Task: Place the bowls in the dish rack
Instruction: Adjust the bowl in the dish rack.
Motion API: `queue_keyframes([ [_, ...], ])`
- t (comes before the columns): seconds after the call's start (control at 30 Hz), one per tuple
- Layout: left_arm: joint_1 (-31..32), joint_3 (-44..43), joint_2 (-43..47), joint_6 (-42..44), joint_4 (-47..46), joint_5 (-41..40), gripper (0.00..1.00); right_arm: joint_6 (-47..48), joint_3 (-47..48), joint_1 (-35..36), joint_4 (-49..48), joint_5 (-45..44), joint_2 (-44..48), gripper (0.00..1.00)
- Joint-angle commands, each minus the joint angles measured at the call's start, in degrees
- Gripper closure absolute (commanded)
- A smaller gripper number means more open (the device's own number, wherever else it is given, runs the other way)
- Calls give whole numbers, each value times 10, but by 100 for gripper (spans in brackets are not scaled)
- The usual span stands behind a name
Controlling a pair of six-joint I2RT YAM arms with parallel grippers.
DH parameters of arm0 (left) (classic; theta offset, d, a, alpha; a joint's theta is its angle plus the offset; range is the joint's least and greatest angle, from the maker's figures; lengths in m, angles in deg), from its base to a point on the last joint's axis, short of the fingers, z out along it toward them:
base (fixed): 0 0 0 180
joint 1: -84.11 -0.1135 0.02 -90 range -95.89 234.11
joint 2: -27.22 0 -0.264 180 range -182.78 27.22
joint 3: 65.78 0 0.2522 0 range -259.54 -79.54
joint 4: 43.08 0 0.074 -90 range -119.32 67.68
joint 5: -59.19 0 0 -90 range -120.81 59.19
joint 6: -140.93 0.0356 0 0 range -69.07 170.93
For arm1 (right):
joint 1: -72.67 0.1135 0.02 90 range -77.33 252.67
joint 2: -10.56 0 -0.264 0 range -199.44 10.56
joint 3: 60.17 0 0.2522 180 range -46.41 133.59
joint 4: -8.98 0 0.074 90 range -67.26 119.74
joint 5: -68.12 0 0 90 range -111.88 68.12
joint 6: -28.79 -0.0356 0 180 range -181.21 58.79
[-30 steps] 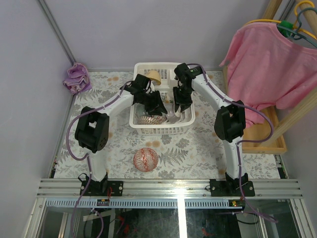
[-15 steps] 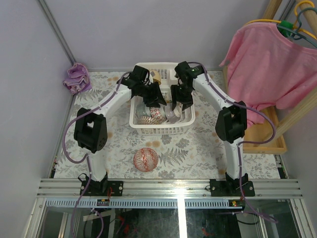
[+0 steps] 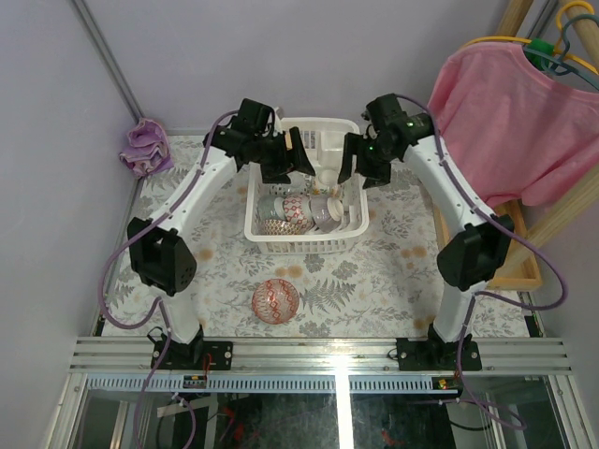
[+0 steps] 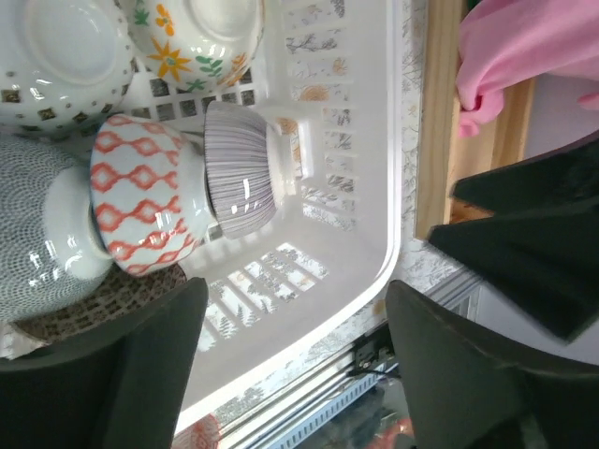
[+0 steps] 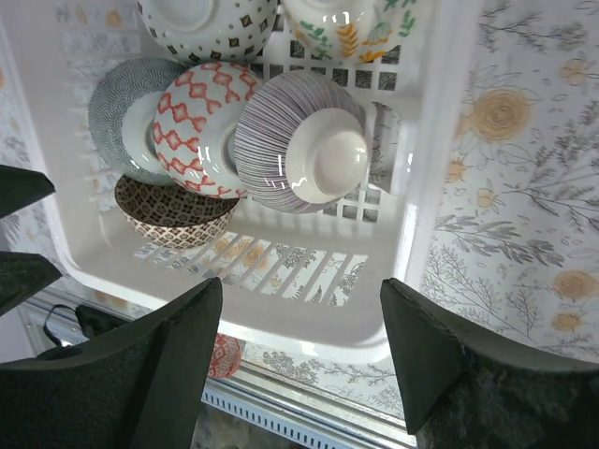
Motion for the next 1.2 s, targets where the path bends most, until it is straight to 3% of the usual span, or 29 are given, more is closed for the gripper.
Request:
queue_keyframes([
  [0.0,-5,-30,33,3,92,-6,15,-15,-28,-28,-4,29,67,24],
  [0.03,-5,-32,38,3,108,-7,3,-16,-35,-32,-4,31,77,24],
  [0.07,-4,-32,45,2,120,-10,0,-16,-40,-37,-5,33,88,23],
  [0.3,24,-21,92,9,223,-28,0,-13,-81,-63,-9,51,158,23],
  [0.47,81,46,155,-19,251,-49,0,-9,-123,-79,-13,63,204,22],
  [0.77,217,178,216,-79,270,-67,12,-10,-187,-85,-19,77,260,22],
  [1.17,280,238,193,-77,242,-72,32,-8,-217,-87,-16,78,292,22],
])
